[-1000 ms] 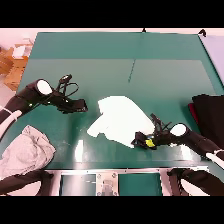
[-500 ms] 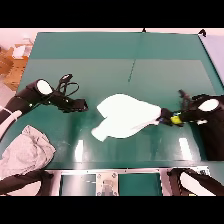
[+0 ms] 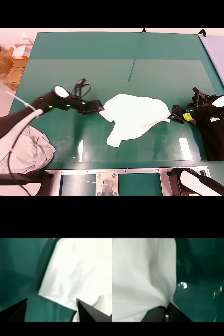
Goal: Fold the shirts.
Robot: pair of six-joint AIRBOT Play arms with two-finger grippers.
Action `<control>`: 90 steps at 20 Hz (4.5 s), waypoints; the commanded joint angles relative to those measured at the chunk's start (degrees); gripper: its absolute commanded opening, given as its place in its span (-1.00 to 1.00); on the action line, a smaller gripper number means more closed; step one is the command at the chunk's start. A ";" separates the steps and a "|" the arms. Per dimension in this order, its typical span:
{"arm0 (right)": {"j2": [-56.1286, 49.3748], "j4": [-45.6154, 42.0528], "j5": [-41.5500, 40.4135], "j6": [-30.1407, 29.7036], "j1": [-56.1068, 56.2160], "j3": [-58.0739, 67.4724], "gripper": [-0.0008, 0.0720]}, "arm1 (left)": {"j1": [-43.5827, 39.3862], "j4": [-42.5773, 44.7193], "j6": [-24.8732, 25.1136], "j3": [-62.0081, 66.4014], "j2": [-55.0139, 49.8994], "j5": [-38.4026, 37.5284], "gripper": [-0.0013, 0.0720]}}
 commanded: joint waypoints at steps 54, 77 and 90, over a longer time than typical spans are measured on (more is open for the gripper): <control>-25.59 20.52 -26.84 -10.12 5.51 20.74 -0.12 | 9.22 0.61 18.47 39.63 -19.08 -2.25 -0.58; -30.58 11.93 7.32 -20.48 -9.31 18.34 -0.01 | 34.18 16.59 0.83 14.67 -9.01 -45.53 0.50; -30.60 13.11 6.64 -20.61 -9.64 18.25 -0.02 | 35.41 17.92 2.03 -11.28 -3.45 -33.24 0.50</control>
